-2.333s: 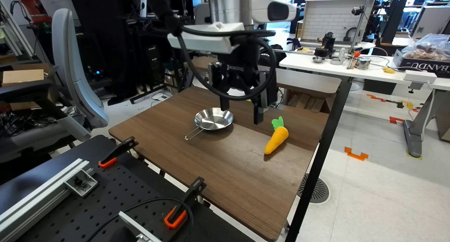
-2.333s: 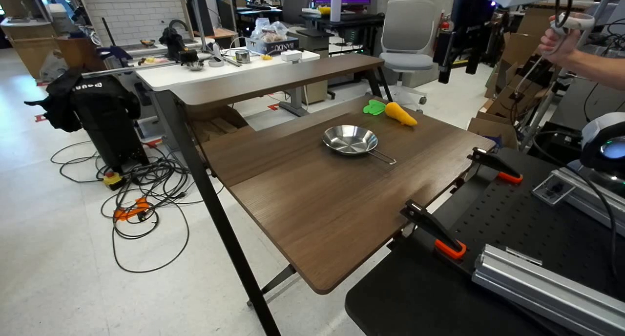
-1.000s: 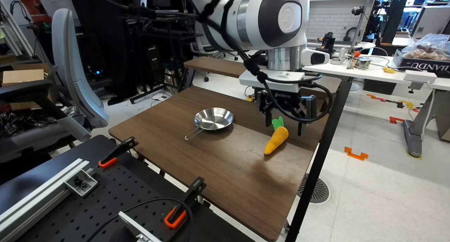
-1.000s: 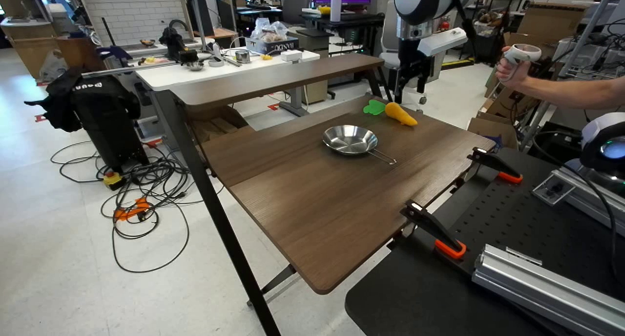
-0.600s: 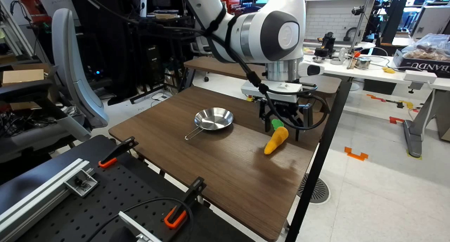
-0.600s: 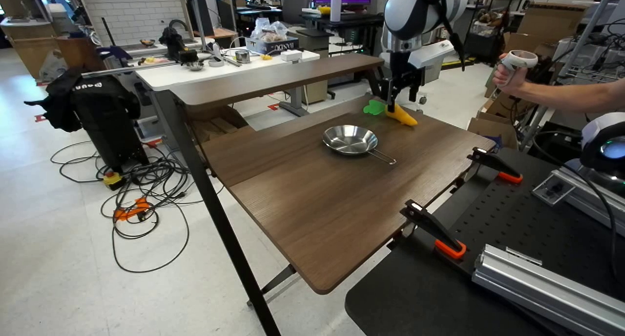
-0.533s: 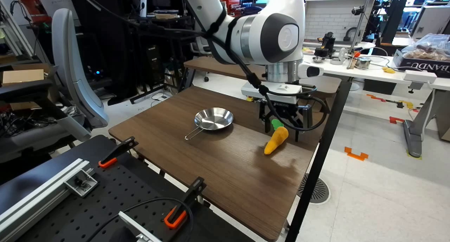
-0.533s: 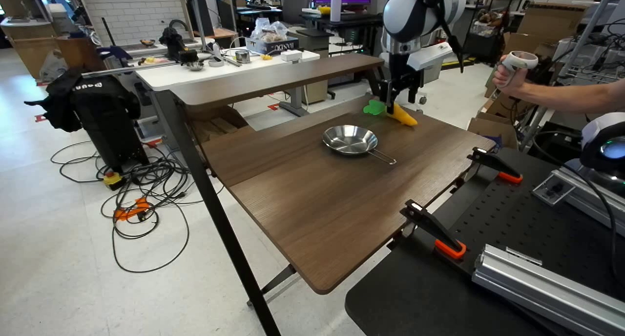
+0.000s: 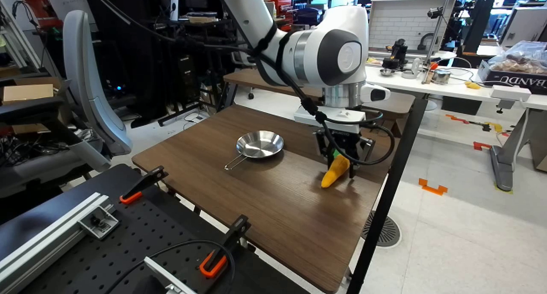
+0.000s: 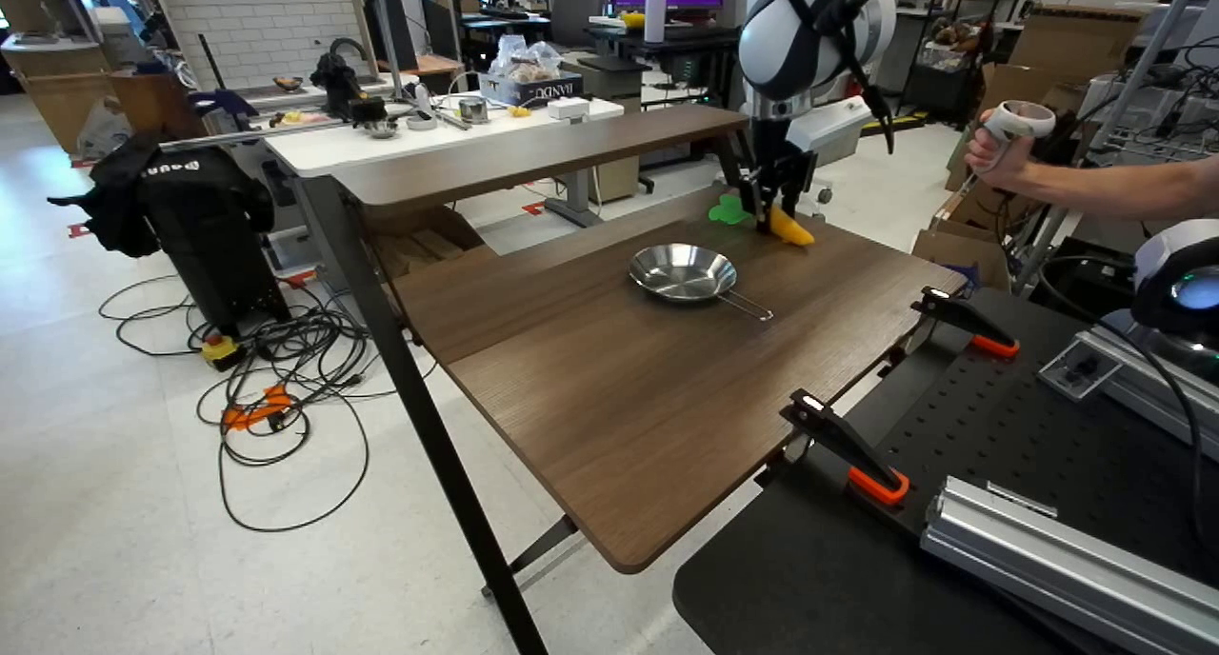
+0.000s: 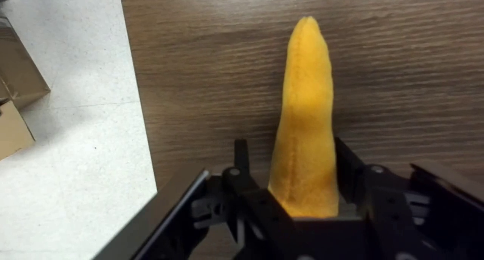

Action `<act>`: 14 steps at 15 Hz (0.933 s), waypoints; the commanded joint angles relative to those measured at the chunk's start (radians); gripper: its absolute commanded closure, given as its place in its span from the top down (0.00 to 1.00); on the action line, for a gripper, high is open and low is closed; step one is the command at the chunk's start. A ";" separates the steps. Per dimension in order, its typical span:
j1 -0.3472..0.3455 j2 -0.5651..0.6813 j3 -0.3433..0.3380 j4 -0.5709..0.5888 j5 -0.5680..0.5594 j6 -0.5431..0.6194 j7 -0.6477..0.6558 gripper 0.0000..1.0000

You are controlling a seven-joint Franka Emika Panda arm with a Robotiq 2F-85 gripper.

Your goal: Place the carrot plush toy on the silver pan

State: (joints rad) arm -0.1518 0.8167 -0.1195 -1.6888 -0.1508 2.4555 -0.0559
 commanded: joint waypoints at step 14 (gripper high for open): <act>0.051 -0.178 0.008 -0.117 -0.007 0.025 -0.005 0.03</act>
State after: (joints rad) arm -0.1216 0.7318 -0.1178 -1.7160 -0.1508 2.4555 -0.0559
